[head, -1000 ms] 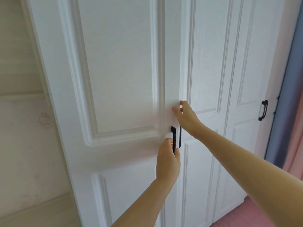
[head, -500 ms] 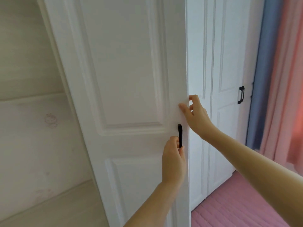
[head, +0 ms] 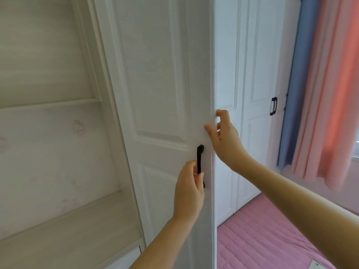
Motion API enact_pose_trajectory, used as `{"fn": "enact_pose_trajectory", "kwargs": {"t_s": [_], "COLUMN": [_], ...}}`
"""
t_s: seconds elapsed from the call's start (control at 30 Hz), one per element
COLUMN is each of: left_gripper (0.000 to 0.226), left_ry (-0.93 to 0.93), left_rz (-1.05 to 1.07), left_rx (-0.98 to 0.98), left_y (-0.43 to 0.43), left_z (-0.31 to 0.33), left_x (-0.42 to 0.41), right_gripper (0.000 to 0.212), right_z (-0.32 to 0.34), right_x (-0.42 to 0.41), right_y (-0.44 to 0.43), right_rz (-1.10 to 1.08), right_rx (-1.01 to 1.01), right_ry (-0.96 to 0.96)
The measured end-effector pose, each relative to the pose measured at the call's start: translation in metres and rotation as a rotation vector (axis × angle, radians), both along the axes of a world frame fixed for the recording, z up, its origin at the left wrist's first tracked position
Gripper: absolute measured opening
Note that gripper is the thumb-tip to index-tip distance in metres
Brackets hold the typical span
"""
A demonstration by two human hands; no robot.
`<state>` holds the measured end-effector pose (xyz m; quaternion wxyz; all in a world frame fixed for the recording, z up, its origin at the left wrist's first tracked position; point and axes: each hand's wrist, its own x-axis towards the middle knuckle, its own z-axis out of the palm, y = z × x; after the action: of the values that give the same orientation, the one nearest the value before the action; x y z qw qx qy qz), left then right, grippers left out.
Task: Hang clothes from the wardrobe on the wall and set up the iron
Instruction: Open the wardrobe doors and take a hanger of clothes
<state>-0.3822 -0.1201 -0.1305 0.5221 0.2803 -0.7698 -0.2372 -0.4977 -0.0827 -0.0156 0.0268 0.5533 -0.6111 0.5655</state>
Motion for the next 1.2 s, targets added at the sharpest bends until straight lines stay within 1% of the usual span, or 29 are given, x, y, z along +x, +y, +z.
{"fn": "enact_pose_trajectory", "kwargs": {"t_s": [0.27, 0.43, 0.53, 0.6, 0.63, 0.7, 0.8, 0.83, 1.07, 1.2], "left_gripper": [0.023, 0.030, 0.027, 0.035, 0.034, 0.031, 0.049, 0.050, 0.040, 0.043], "left_ry": [0.060, 0.044, 0.082, 0.109, 0.118, 0.140, 0.164, 0.172, 0.199, 0.207], "left_rz": [0.068, 0.181, 0.219, 0.229, 0.228, 0.223, 0.253, 0.269, 0.301, 0.325], "left_rx": [0.030, 0.014, 0.036, 0.065, 0.079, 0.125, 0.144, 0.143, 0.163, 0.167], "left_y": [0.025, 0.034, 0.045, 0.053, 0.056, 0.061, 0.065, 0.065, 0.066, 0.069], "left_z": [-0.007, -0.013, -0.007, -0.003, -0.002, -0.001, 0.000, 0.001, 0.002, 0.000], "left_x": [0.063, 0.094, 0.106, 0.111, 0.114, 0.117, 0.123, 0.126, 0.141, 0.139], "right_gripper": [0.038, 0.035, 0.048, 0.057, 0.059, 0.063, 0.064, 0.064, 0.066, 0.065], "right_z": [0.004, 0.006, 0.004, 0.000, -0.002, -0.003, -0.002, -0.002, -0.003, -0.005], "right_x": [0.055, 0.079, 0.088, 0.094, 0.098, 0.105, 0.118, 0.122, 0.135, 0.131], "right_y": [0.038, 0.047, 0.046, 0.042, 0.040, 0.038, 0.037, 0.036, 0.033, 0.031], "right_rz": [0.123, 0.280, 0.378, 0.416, 0.429, 0.455, 0.490, 0.504, 0.545, 0.568], "right_rx": [0.067, 0.093, 0.120, 0.130, 0.130, 0.136, 0.124, 0.115, 0.076, 0.080], "right_ry": [0.104, 0.191, 0.246, 0.303, 0.322, 0.329, 0.342, 0.347, 0.343, 0.304]}}
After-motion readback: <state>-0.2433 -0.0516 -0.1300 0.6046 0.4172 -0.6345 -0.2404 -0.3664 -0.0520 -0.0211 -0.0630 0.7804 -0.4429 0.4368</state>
